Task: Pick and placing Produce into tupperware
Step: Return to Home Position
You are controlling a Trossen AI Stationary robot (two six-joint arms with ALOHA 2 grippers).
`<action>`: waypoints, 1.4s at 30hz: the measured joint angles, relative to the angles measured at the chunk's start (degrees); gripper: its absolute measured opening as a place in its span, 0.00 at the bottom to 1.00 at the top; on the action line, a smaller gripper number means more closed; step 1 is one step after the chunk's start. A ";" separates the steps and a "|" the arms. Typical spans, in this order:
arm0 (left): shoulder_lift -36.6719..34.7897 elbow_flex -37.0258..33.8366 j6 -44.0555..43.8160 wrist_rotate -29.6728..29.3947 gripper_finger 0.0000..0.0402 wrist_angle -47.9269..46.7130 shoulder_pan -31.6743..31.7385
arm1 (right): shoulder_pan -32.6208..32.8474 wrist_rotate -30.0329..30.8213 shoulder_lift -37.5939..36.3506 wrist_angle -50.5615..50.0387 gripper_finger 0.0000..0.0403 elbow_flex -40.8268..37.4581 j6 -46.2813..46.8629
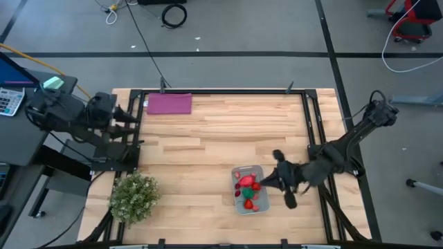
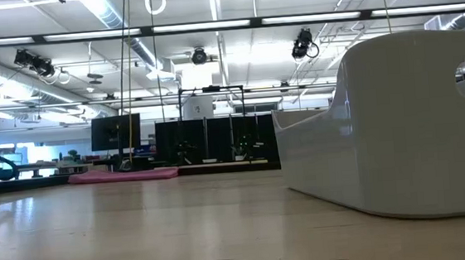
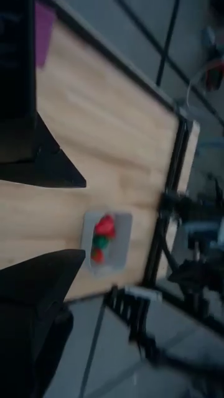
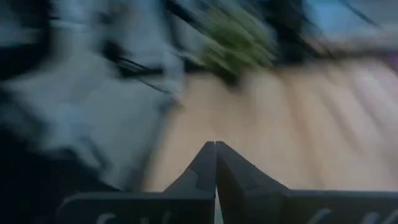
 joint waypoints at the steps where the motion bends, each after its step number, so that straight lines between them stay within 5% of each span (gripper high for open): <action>1: -1.21 -1.67 0.20 1.30 0.44 1.55 0.00 | -1.67 -5.39 -0.28 4.52 0.02 0.02 -4.60; 5: -5.57 -11.42 1.60 5.67 0.44 10.76 0.00 | -10.09 -22.43 -0.91 13.06 0.02 0.09 -16.86; 14: -17.51 -30.75 0.91 6.85 0.46 21.41 0.00 | -34.76 -32.73 -1.51 10.65 0.02 -1.04 -8.82; 21: -32.42 -38.90 3.47 7.16 0.44 24.83 0.00 | -40.13 -48.27 -2.44 25.97 0.02 -11.98 -9.46; 27: -43.36 -47.46 3.19 8.65 0.45 27.95 0.00 | -40.00 -46.71 -9.17 27.87 0.02 -22.24 -4.23; 33: -40.83 -62.53 3.30 9.56 0.46 47.82 0.00 | -39.61 -46.49 -22.28 32.65 0.02 -30.07 -4.70; 42: -40.89 -68.74 7.20 9.78 0.44 60.53 0.07 | -36.52 -42.47 -34.98 37.29 0.02 -40.99 -6.10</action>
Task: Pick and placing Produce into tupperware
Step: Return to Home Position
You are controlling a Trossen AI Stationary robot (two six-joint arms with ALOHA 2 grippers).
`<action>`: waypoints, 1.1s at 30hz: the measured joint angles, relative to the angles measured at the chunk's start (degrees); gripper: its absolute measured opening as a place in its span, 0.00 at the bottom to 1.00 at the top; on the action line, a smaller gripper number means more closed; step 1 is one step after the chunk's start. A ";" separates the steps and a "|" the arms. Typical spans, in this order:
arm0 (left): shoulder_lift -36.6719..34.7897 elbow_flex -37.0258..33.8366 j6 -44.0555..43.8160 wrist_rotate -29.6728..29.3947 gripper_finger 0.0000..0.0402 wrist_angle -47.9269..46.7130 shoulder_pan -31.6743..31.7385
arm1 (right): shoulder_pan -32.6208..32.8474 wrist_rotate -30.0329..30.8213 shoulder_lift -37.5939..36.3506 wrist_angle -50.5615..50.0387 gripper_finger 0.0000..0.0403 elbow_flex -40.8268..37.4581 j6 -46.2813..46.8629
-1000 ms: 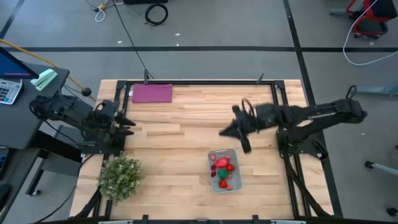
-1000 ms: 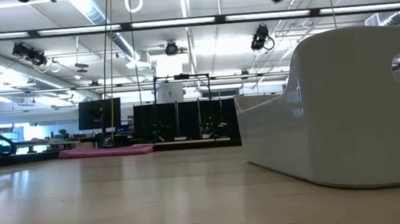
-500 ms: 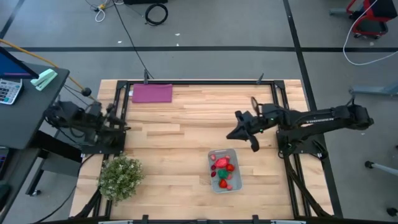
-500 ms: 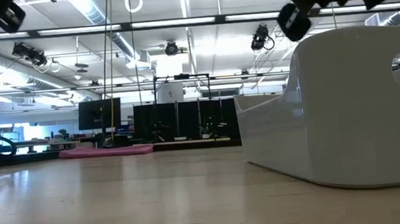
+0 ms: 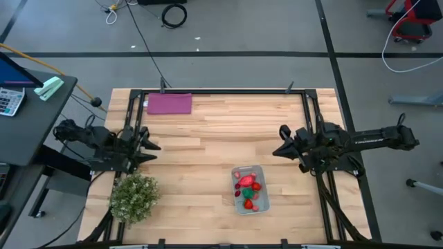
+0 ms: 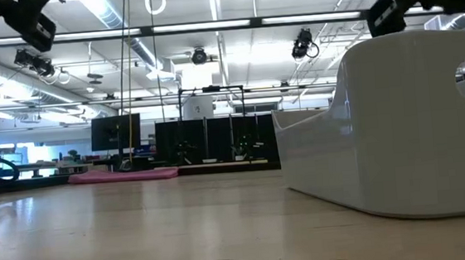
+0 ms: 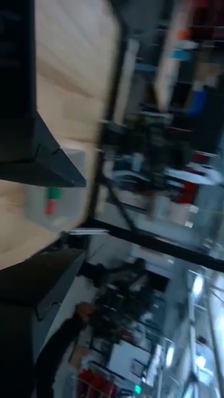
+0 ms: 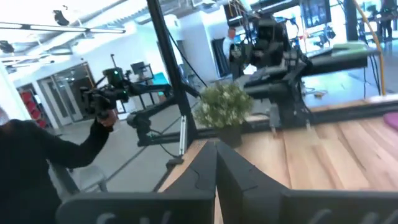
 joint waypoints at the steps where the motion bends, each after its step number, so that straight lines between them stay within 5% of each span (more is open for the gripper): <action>1: -0.14 -0.60 0.87 0.03 0.44 2.04 0.00 | -0.03 0.04 -0.50 0.52 0.02 -1.02 0.23; 33: -0.34 -4.21 6.85 -1.10 0.45 3.46 0.04 | 0.00 -3.34 -10.70 -3.15 0.02 -10.03 -0.01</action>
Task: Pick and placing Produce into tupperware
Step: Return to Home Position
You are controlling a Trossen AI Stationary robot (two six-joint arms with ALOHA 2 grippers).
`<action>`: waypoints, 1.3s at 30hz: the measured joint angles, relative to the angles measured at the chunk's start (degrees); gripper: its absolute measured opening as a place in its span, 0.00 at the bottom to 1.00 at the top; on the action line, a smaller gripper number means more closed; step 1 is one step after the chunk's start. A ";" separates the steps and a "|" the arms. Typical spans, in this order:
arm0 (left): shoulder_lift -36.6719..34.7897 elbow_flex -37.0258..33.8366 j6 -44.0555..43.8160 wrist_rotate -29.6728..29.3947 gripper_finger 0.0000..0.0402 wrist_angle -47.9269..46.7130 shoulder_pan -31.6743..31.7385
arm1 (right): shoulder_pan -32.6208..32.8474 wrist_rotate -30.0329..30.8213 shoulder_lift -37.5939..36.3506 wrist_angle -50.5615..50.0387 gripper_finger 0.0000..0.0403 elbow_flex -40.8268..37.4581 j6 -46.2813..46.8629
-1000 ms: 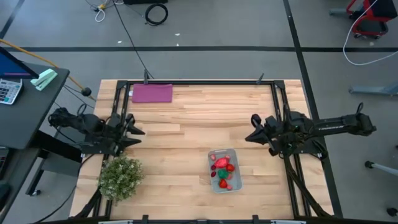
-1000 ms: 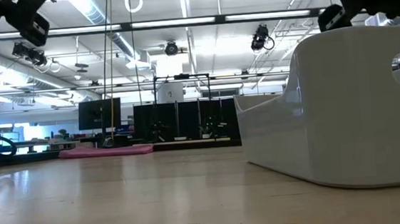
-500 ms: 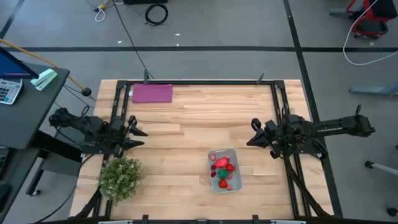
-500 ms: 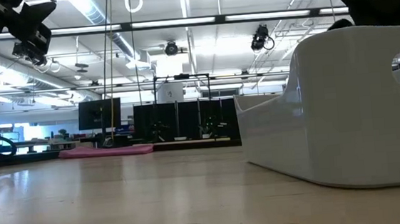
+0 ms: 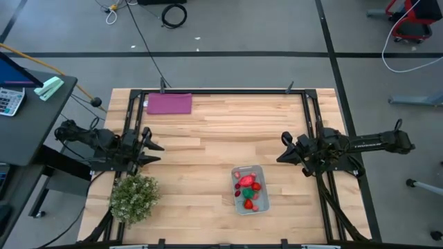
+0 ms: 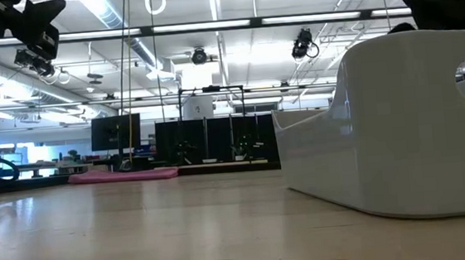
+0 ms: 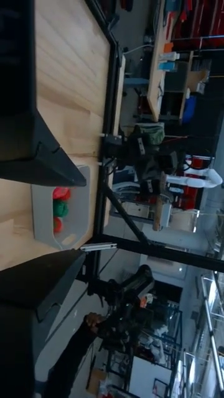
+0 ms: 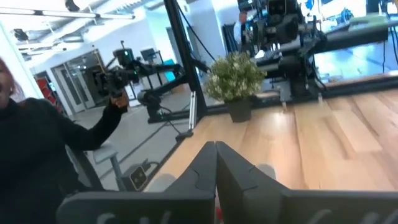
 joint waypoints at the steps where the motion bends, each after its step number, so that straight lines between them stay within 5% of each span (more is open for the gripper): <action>1: -0.02 0.00 0.02 -0.03 0.45 0.21 0.00 | 0.00 0.00 -0.56 -1.08 0.02 0.00 0.03; 18: 0.02 0.00 1.46 -1.55 0.46 1.61 0.02 | -0.02 -3.20 -13.03 -9.71 0.02 0.00 -6.01; 39: 0.15 0.02 4.35 -1.57 0.46 -8.57 0.00 | -0.02 -3.21 -11.70 -17.53 0.02 0.00 -4.18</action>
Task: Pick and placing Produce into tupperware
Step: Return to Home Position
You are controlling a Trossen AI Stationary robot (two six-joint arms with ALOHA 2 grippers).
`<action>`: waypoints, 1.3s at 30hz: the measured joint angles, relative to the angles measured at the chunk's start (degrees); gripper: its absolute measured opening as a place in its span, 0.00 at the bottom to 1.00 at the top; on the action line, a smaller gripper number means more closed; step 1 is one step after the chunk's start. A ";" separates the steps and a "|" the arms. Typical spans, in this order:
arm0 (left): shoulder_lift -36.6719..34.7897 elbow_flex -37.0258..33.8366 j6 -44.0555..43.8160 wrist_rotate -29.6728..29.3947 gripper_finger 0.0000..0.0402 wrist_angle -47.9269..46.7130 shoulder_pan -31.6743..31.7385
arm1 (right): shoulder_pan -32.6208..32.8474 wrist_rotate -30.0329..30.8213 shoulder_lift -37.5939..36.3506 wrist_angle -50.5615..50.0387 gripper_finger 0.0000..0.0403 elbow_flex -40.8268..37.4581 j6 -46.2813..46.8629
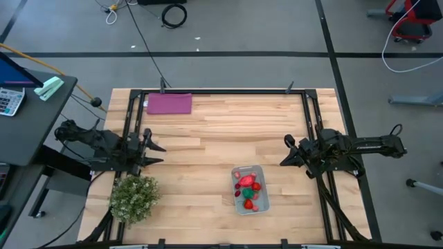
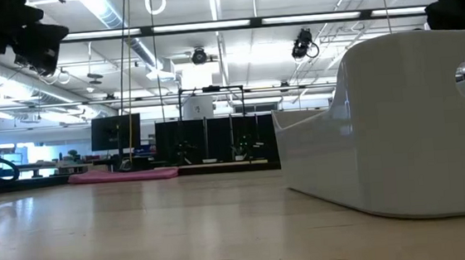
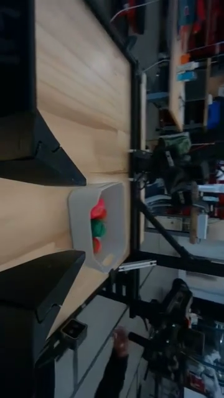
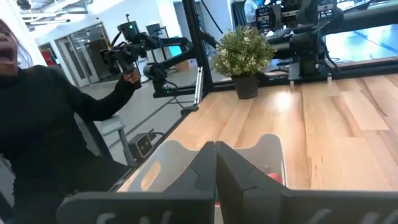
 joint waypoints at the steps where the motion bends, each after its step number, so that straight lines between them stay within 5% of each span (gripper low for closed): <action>1: 0.00 0.00 1.04 0.00 0.46 0.50 0.00 | 0.02 0.00 0.00 0.01 0.02 0.00 0.00; 11: 0.00 -0.14 2.90 0.01 0.46 1.26 0.00 | 0.02 0.00 0.00 0.01 0.02 0.00 0.07; 22: -0.11 -11.08 1.63 0.04 0.46 18.85 0.00 | 0.00 0.02 0.00 0.06 0.02 0.00 0.07; 39: 0.50 -12.09 -1.99 1.89 0.47 16.14 -0.09 | 0.00 0.02 0.00 0.08 0.02 0.00 0.07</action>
